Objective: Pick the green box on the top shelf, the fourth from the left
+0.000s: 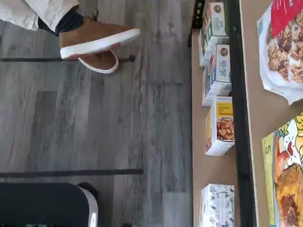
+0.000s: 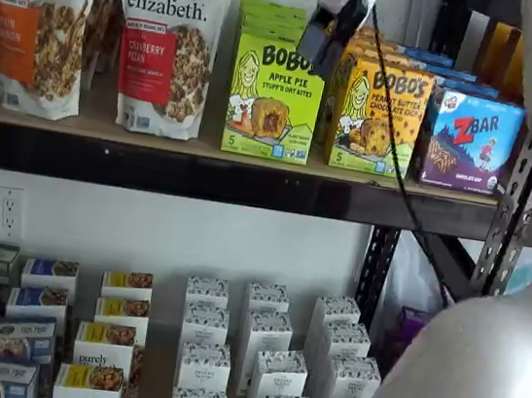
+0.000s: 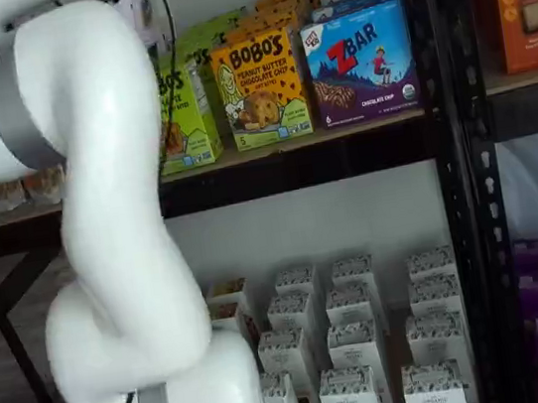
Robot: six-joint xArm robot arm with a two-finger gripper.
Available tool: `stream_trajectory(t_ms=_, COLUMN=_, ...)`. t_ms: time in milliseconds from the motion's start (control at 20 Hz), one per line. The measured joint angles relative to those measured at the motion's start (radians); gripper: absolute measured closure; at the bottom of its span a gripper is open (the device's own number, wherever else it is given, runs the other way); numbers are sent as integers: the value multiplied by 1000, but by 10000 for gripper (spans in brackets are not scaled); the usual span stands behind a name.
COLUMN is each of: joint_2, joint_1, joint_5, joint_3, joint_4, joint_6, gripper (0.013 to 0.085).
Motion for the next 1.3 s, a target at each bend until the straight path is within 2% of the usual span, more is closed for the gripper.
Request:
stream_trajectory(t_ms=150, joint_2=-16, joint_1=-4, joint_5=-45, joint_3=15, joint_4=-3, joint_6=-5, gripper=130)
stream_trajectory(t_ms=500, joint_2=-12, joint_1=-21, joint_5=-63, joint_3=0, joint_4=18, joint_6=-13, gripper=130)
stream_trajectory(t_ms=900, joint_2=-56, joint_1=-29, joint_5=-205, joint_3=73, joint_4=60, joint_6=-23, gripper=130)
stream_trajectory(t_ms=1300, joint_2=-46, joint_1=-49, joint_5=-261, joint_3=76, joint_4=71, joint_6=-45, gripper=130)
